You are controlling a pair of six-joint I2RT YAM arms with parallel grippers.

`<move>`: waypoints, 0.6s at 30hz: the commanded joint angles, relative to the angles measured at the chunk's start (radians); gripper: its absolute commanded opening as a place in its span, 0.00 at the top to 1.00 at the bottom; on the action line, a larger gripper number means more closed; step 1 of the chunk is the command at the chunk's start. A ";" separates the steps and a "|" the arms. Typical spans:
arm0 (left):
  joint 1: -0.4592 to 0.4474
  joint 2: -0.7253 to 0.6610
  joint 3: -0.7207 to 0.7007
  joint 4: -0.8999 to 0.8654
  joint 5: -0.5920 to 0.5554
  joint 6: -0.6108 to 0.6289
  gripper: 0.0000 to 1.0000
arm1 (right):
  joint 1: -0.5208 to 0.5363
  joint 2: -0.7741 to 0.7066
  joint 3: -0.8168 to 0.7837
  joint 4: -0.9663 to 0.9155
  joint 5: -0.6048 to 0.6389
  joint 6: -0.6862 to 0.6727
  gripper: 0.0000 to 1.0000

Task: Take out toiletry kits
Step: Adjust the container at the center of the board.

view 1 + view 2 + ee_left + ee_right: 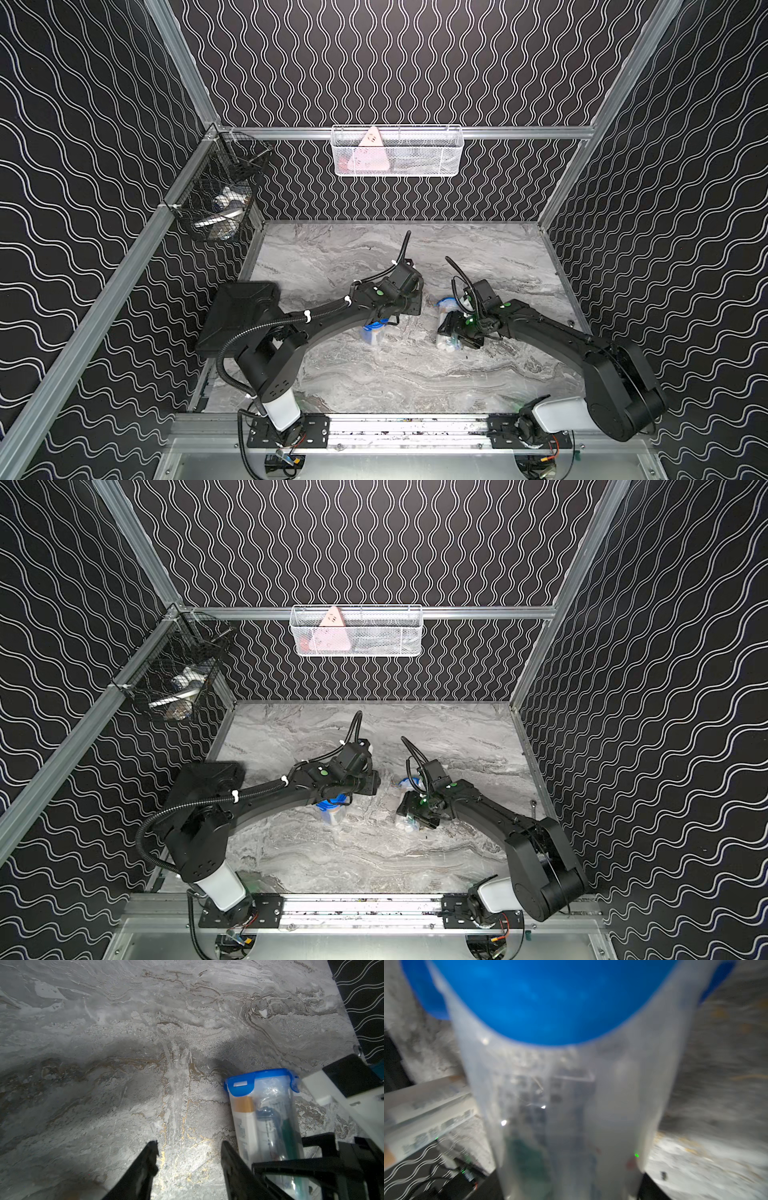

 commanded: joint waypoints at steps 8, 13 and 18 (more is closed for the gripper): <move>0.002 -0.001 -0.002 0.003 0.000 -0.014 0.46 | 0.023 -0.102 0.053 -0.283 0.291 -0.017 0.15; 0.000 0.008 0.004 0.032 0.046 -0.024 0.46 | 0.031 -0.113 0.023 -0.186 0.190 -0.058 0.11; -0.009 0.031 0.046 0.013 0.055 -0.008 0.46 | 0.038 -0.138 -0.071 0.028 0.097 -0.045 0.09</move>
